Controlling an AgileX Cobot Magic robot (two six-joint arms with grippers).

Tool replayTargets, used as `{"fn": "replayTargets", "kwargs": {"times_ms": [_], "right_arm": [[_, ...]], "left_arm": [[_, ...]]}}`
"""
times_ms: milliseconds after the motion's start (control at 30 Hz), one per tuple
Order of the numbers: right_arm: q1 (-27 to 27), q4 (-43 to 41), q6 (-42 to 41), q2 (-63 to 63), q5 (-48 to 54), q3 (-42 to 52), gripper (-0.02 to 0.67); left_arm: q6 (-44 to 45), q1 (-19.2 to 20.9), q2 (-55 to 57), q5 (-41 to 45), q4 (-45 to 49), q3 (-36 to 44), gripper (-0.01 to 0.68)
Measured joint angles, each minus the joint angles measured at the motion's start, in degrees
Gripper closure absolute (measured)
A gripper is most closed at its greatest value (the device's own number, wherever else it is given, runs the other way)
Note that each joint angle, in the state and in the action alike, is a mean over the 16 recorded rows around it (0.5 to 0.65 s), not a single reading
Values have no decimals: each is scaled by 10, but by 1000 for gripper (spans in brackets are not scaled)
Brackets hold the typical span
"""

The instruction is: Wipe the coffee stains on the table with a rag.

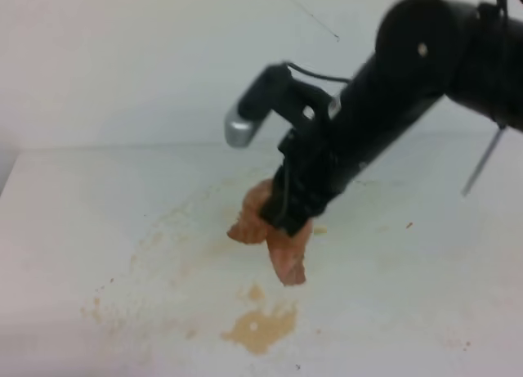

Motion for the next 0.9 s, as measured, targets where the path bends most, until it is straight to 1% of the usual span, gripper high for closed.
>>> {"fn": "replayTargets", "kwargs": {"times_ms": [167, 333, 567, 900], "right_arm": [[0, 29, -33, -36, -51, 88, 605], [0, 69, -67, -45, -83, 135, 605], [0, 117, -107, -10, -101, 149, 605], [0, 152, -138, 75, -109, 149, 608]], "left_arm": [[0, 0, 0, 0, 0, 0, 675], [0, 0, 0, 0, 0, 0, 675], [0, 0, 0, 0, 0, 0, 675], [0, 0, -1, -1, 0, 1, 675]]}}
